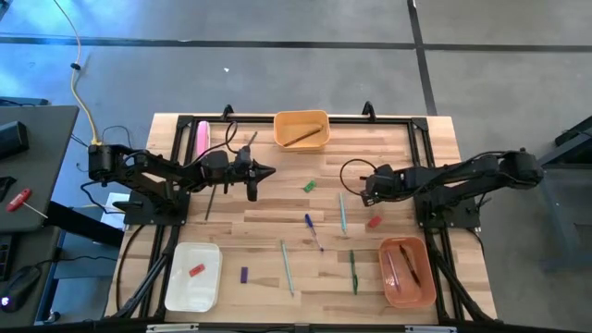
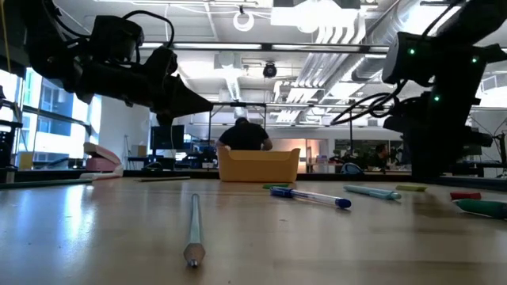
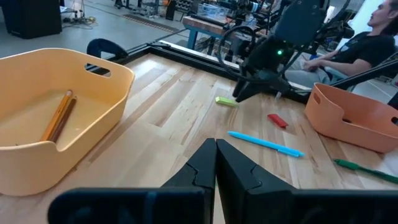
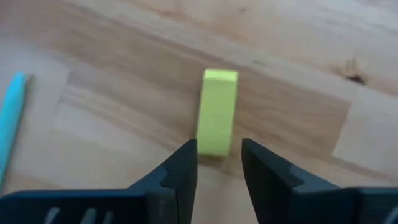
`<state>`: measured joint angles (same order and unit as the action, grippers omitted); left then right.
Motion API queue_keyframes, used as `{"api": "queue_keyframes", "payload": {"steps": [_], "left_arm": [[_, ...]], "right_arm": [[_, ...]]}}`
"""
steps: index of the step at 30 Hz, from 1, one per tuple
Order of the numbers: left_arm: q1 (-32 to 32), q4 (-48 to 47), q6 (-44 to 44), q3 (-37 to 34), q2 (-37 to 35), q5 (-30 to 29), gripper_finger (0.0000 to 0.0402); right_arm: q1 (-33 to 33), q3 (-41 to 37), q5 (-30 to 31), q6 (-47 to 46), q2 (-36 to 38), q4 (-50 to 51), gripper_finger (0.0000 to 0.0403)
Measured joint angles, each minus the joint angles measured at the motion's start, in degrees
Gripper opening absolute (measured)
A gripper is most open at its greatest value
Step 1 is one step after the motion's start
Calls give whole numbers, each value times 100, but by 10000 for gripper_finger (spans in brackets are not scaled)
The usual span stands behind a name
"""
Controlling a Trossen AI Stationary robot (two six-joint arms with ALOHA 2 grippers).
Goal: Sort crayons/erasers/pens/pencils in bins
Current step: Put the light green eraser into the white bin
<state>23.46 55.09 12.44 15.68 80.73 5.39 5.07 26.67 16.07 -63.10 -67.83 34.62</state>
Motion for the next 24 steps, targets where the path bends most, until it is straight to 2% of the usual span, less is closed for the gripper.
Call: {"api": "queue_keyframes", "payload": {"steps": [14, 24], "left_arm": [[0, -2, 44, 2, 0, 0, 0], [0, -85, 44, 4, 0, 0, 0]], "right_arm": [[170, -137, 72, 112, -31, -280, 145], [163, -108, -41, 2, -564, -518, 143]]}}
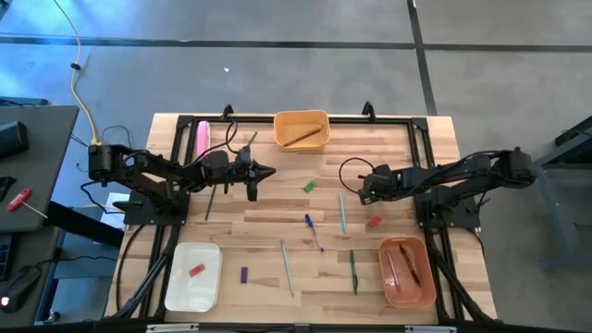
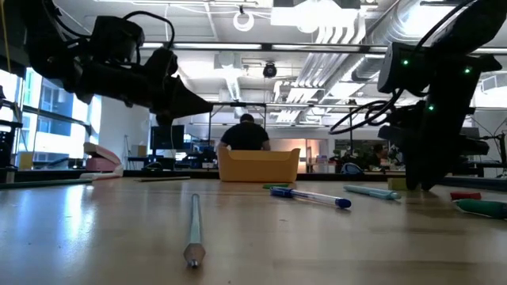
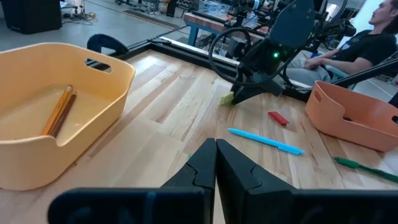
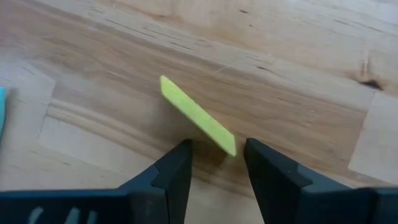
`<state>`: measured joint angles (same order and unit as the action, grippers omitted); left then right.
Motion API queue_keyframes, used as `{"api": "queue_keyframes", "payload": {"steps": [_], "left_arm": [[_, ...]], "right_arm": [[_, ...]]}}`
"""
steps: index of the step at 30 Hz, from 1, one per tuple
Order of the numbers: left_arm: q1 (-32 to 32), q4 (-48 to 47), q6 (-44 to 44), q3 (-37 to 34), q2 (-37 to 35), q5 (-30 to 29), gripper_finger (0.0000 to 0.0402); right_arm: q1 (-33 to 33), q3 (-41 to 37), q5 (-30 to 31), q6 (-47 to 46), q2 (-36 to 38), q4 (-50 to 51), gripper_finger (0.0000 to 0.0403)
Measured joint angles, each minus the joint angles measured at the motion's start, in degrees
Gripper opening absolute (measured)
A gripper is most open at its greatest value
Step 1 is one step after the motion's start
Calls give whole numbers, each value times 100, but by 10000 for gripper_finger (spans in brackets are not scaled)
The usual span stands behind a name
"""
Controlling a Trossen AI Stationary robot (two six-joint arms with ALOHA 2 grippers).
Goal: Sort crayons/erasers/pens/pencils in bins
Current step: Put the light green eraser into the white bin
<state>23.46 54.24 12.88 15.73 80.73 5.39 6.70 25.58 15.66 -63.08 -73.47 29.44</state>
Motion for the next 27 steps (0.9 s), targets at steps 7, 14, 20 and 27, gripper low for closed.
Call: {"api": "queue_keyframes", "payload": {"steps": [7, 14, 20, 27], "left_arm": [[0, -96, 0, 0, 0, 0, 0], [0, -98, -2, 0, 0, 0, 0], [0, -100, 121, 0, 0, 38, 0], [-87, -88, 715, 48, 0, 365, 7]], "right_arm": [[-2, -7, 119, 238, -9, -19, 95], [-2, -21, 170, 1239, -20, -205, 33], [-182, 72, 354, 1885, -41, -316, 9], [-784, 147, 372, 2152, -59, -2204, 4]]}}
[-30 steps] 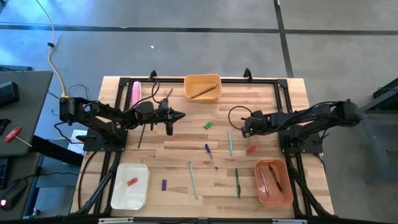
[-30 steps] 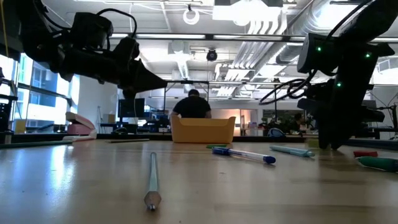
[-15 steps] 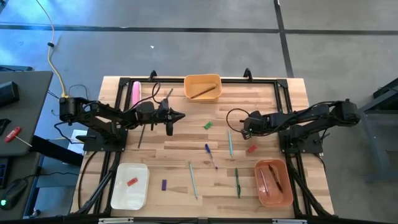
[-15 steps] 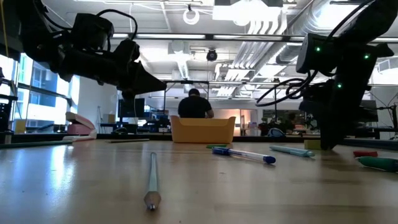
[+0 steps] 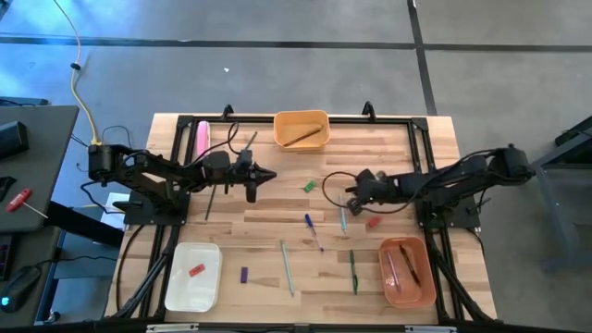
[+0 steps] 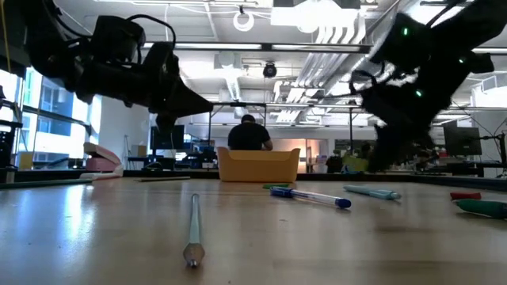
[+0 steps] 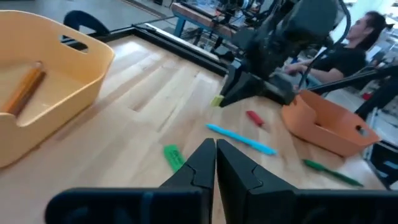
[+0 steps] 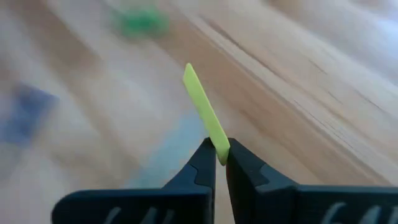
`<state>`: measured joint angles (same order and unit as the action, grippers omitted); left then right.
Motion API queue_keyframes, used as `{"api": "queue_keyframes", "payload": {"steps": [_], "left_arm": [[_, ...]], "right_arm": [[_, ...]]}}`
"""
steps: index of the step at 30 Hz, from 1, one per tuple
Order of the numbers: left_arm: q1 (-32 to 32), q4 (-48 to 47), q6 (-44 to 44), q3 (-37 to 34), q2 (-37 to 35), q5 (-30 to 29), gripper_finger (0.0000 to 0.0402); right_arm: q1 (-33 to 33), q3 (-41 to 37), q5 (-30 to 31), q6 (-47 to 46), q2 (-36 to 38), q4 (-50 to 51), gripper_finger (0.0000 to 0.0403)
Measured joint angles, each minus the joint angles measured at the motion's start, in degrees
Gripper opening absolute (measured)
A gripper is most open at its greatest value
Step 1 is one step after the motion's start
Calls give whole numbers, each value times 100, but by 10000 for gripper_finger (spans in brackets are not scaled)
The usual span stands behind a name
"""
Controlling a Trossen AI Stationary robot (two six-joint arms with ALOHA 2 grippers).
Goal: Sort crayons/erasers/pens/pencils in bins
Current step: Put the light green eraser into the white bin
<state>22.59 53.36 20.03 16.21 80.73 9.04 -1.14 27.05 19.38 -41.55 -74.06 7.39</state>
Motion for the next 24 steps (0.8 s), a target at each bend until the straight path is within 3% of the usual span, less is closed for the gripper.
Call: {"api": "queue_keyframes", "payload": {"steps": [6, 10, 16, 24], "left_arm": [[-375, -16, -62, 250, 26, 277, 57], [-625, -325, -281, 550, 79, 228, 97], [-924, -818, -673, 1135, 436, 228, 132], [-1157, -900, -1030, 1611, 816, 230, 136]], "right_arm": [[-348, 25, 7, 669, -222, -2210, 3], [-490, 259, 18, 1185, -529, -2918, 3], [-649, 928, 2, 1904, -1085, -2995, 3], [-754, 1499, -188, 2270, -1632, -2866, 2]]}}
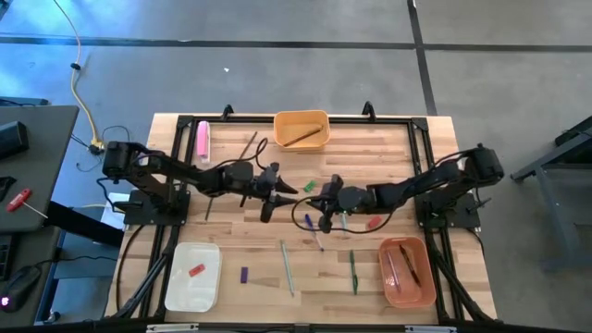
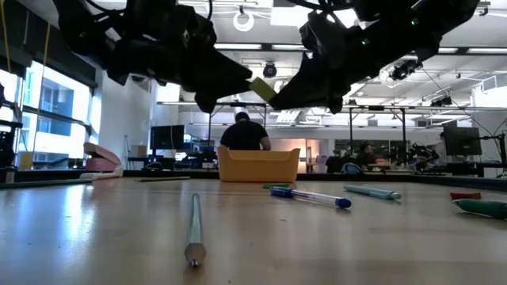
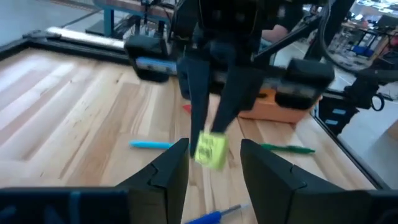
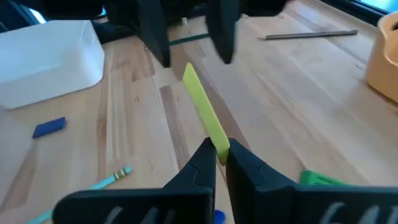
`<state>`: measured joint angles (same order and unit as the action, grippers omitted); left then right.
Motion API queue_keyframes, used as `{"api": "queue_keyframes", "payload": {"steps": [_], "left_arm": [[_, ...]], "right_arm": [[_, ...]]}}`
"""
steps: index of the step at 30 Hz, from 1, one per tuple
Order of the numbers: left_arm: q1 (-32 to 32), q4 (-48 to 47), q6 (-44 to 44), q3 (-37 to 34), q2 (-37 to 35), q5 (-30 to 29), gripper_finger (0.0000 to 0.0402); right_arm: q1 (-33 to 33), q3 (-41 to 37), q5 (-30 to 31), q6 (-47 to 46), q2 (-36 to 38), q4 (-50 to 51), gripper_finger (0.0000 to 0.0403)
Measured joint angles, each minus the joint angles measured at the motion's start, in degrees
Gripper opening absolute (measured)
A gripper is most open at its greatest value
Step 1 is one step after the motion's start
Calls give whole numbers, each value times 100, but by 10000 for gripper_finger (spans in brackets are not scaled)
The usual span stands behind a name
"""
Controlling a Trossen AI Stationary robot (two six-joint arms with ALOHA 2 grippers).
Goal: Sort crayons/erasers/pens/pencils in bins
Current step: Put the light green eraser into the white bin
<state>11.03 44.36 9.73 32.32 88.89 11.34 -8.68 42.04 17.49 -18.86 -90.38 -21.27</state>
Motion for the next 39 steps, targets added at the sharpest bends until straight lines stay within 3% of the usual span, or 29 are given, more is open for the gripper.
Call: {"api": "queue_keyframes", "payload": {"steps": [11, 22, 29, 34, 39], "left_arm": [[-107, -345, -161, 120, 17, 26, 114], [-133, -131, -202, 136, 17, -1, 35], [-73, -209, -119, 170, -35, 2, 10], [-7, -802, -91, 175, -475, -1, 10], [22, -2001, 173, 176, -1223, -20, 9]], "right_arm": [[-10, 140, 13, 136, -33, -119, 2], [-10, 140, -14, 131, -31, -248, 11], [-9, 140, 44, 94, -19, -1, 81], [-7, 138, 454, 94, 384, 1125, 146], [-8, 124, 496, 221, 1021, 2354, 145]]}}
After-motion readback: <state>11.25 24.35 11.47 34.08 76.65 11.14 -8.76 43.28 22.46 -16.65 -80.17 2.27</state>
